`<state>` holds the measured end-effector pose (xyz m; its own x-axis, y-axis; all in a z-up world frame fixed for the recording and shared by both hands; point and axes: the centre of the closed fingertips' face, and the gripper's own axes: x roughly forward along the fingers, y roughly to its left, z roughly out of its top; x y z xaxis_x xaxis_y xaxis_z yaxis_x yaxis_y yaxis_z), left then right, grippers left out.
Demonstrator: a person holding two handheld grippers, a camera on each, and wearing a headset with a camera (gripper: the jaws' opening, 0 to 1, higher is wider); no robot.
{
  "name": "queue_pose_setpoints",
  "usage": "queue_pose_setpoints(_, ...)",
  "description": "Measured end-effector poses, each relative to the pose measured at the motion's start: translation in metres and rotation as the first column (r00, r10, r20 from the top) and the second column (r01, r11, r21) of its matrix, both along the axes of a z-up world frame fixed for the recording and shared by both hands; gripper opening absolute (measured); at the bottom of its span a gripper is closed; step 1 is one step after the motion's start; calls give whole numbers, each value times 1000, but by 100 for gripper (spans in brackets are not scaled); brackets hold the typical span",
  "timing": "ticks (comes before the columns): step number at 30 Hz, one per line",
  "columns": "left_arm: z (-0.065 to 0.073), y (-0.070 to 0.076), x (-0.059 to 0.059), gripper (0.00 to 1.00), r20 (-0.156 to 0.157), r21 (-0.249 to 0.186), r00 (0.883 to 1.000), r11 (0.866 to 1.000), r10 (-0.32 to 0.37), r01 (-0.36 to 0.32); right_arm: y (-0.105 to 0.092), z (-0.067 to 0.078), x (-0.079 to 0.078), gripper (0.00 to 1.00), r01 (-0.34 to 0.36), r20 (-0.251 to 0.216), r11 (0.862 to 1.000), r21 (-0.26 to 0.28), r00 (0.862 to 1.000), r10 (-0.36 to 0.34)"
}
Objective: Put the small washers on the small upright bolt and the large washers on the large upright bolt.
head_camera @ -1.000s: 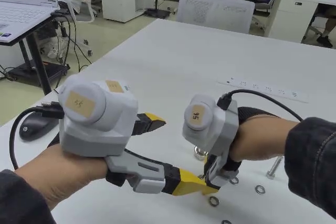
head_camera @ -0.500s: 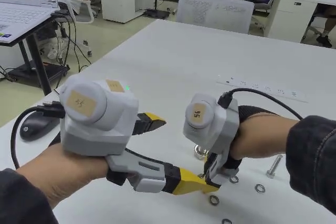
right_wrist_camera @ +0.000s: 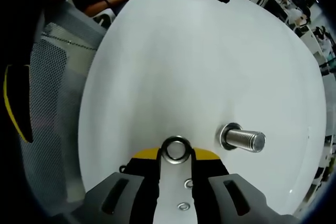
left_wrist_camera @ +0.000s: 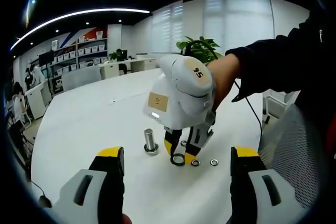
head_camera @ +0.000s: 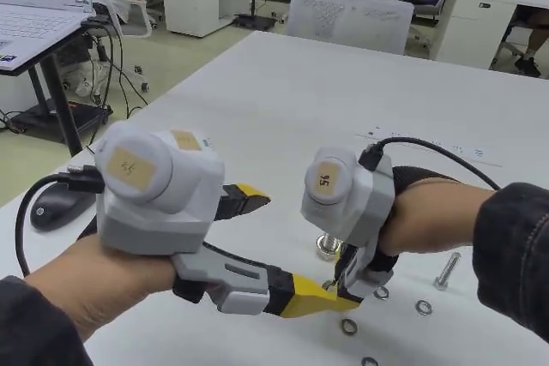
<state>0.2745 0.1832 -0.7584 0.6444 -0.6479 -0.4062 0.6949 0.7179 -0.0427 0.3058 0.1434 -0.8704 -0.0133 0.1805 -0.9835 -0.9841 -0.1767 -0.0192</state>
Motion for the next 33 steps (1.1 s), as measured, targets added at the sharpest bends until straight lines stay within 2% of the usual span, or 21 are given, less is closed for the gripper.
queue_pose_setpoints(8,1,0,0,83,1,-2,1000,1000,0,0,-5,9,1,22,4,-1,1000,4,1000,-4)
queue_pose_setpoints(21,1,-2,1,83,0,-4,1000,1000,-4,4,-18,34,10,22,20,21,1000,12,1000,-20)
queue_pose_setpoints(33,2,-2,0,83,3,-6,1000,1000,-4,4,-18,64,16,22,21,53,999,48,998,-23)
